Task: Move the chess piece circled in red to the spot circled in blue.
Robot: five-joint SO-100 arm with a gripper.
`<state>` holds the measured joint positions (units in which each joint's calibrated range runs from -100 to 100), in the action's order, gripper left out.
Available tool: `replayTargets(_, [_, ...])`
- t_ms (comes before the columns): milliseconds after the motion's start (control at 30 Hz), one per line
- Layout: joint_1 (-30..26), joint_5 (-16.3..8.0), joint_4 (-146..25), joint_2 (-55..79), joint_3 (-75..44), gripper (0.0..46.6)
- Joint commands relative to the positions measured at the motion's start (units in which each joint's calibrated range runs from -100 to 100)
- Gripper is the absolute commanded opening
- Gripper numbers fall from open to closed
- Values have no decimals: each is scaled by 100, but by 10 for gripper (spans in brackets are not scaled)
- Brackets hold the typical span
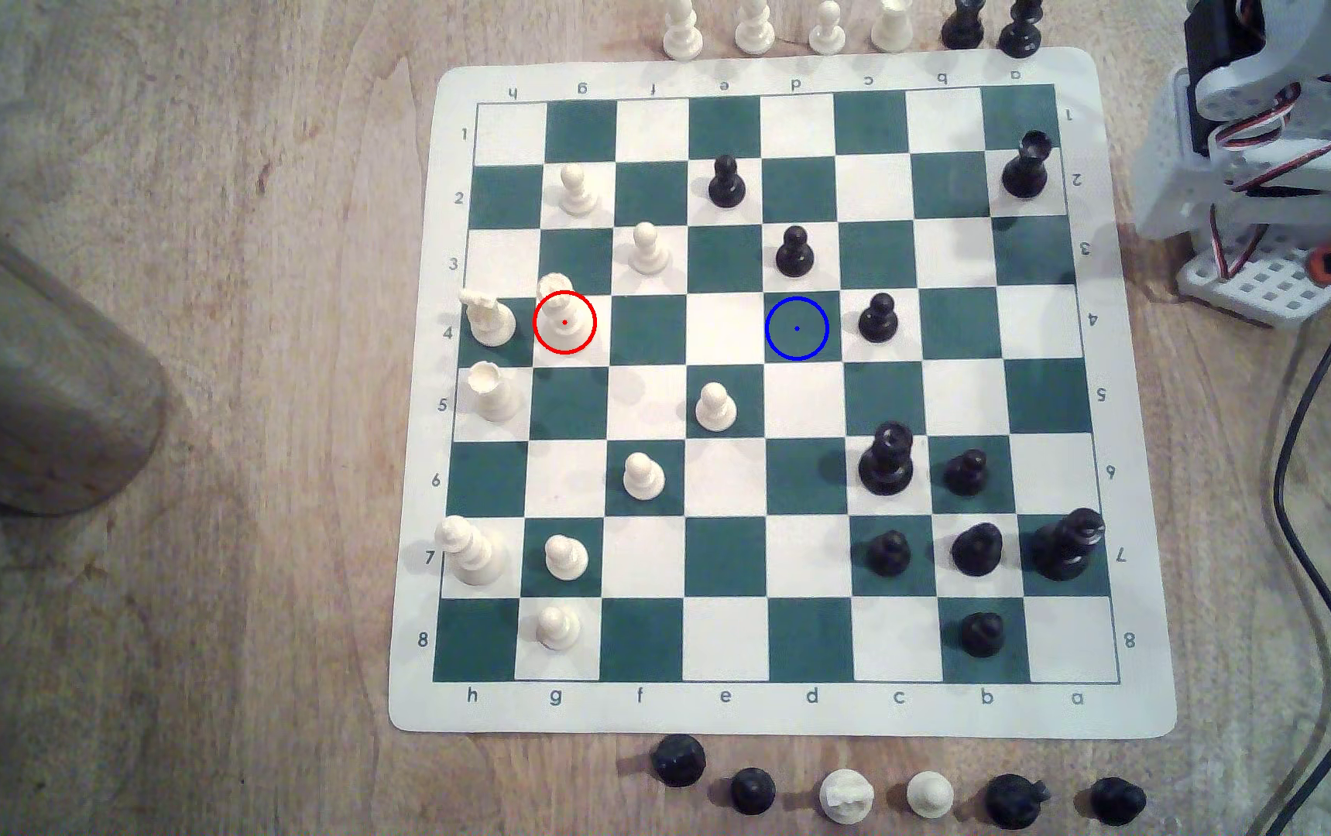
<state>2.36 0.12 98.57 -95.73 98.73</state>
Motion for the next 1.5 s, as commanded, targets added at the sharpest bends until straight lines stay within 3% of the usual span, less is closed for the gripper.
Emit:
replayTargets(0, [-310,10,-692,-11,117,2])
replayTargets(267, [-834,15,-4361,-3,117,2])
replayTargets(367, [-748,864,-6032,-3,117,2])
replayTargets(467, [-959,855,-7940,57,-381,2])
replayTargets(567, [-1085,752,-8735,617,-961,3])
replayTargets(800, [-1272,664,-11536,2510,-3473,3])
replayTargets(967, [-1382,386,-13083,4131,-5386,3])
replayTargets(1200, [-1241,-298,-14762,6797,-7979,9])
replayTargets(1467, [-1202,-904,-15491,8868,-10281,16])
